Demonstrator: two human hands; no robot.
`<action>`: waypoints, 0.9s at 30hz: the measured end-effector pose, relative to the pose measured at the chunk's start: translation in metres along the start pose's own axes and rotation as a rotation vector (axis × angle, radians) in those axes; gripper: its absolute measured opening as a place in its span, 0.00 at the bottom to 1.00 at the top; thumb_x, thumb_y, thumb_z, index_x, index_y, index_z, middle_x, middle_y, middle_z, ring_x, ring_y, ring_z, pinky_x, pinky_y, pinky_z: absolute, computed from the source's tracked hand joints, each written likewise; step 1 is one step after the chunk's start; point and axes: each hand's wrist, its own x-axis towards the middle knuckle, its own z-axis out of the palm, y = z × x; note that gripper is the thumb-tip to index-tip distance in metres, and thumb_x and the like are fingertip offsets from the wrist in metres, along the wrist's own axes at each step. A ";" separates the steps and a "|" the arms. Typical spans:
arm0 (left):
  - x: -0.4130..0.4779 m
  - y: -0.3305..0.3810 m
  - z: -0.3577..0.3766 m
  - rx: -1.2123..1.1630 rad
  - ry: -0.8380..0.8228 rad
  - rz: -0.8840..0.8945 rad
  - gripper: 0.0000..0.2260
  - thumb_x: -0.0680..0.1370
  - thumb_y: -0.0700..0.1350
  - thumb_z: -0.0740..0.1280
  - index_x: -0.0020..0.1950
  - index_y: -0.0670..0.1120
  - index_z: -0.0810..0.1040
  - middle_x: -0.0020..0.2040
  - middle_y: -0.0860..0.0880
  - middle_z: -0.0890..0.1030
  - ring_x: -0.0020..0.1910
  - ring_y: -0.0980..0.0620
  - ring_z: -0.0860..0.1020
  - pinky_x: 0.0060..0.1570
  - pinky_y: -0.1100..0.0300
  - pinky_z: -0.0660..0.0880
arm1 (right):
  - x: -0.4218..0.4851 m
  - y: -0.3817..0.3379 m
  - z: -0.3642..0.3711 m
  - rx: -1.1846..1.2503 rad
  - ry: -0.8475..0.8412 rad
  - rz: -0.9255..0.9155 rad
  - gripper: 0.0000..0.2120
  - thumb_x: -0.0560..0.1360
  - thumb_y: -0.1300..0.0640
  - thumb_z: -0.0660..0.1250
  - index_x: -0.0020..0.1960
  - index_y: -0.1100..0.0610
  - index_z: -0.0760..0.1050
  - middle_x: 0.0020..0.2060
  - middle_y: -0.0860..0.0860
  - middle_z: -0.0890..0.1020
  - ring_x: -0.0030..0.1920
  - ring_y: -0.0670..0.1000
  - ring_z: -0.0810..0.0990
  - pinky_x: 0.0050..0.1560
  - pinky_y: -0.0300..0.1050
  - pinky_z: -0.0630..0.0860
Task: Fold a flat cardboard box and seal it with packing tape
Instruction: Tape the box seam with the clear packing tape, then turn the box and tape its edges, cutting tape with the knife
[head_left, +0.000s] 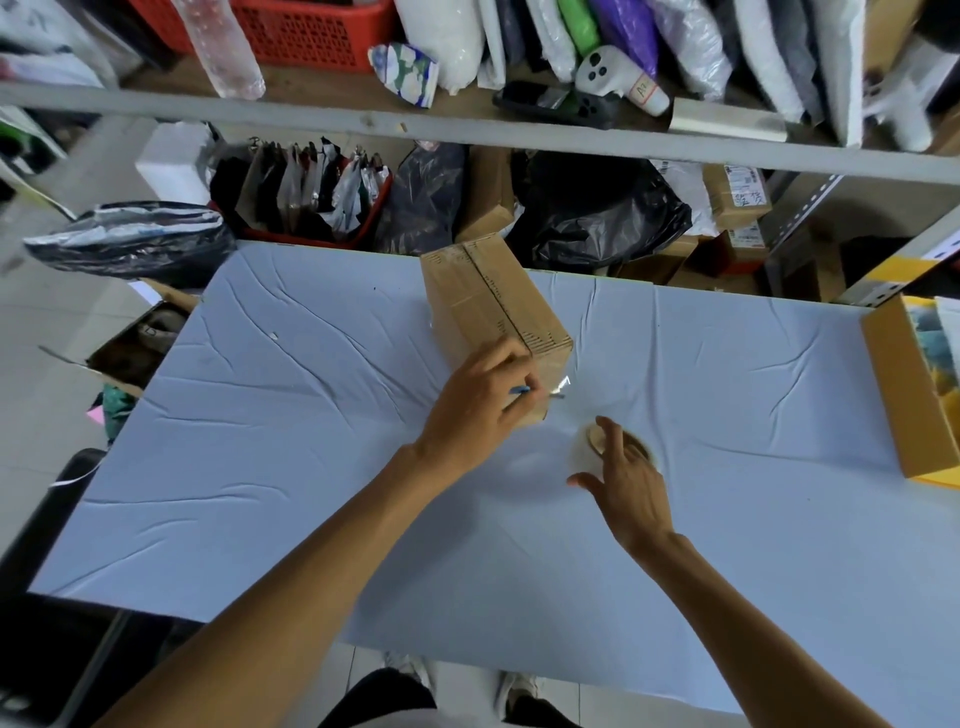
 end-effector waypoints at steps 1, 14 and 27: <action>-0.012 -0.004 -0.001 -0.019 -0.014 -0.019 0.06 0.76 0.45 0.68 0.41 0.44 0.76 0.44 0.50 0.74 0.45 0.53 0.75 0.41 0.61 0.72 | 0.002 0.000 0.002 0.000 -0.009 0.001 0.37 0.71 0.51 0.73 0.73 0.59 0.59 0.62 0.59 0.77 0.64 0.60 0.74 0.56 0.52 0.74; -0.092 -0.081 0.052 -0.173 -0.273 -0.851 0.09 0.68 0.46 0.76 0.37 0.47 0.76 0.33 0.51 0.79 0.33 0.53 0.77 0.35 0.59 0.70 | -0.010 0.004 0.041 -0.018 -0.134 0.029 0.44 0.71 0.59 0.74 0.77 0.59 0.50 0.68 0.60 0.72 0.65 0.61 0.73 0.57 0.52 0.74; -0.057 -0.065 0.025 0.022 -0.029 -0.562 0.09 0.73 0.41 0.71 0.51 0.40 0.76 0.50 0.42 0.76 0.52 0.43 0.75 0.49 0.57 0.71 | 0.020 -0.041 -0.037 0.574 0.062 0.117 0.38 0.66 0.47 0.77 0.69 0.52 0.62 0.52 0.51 0.79 0.50 0.52 0.79 0.49 0.47 0.78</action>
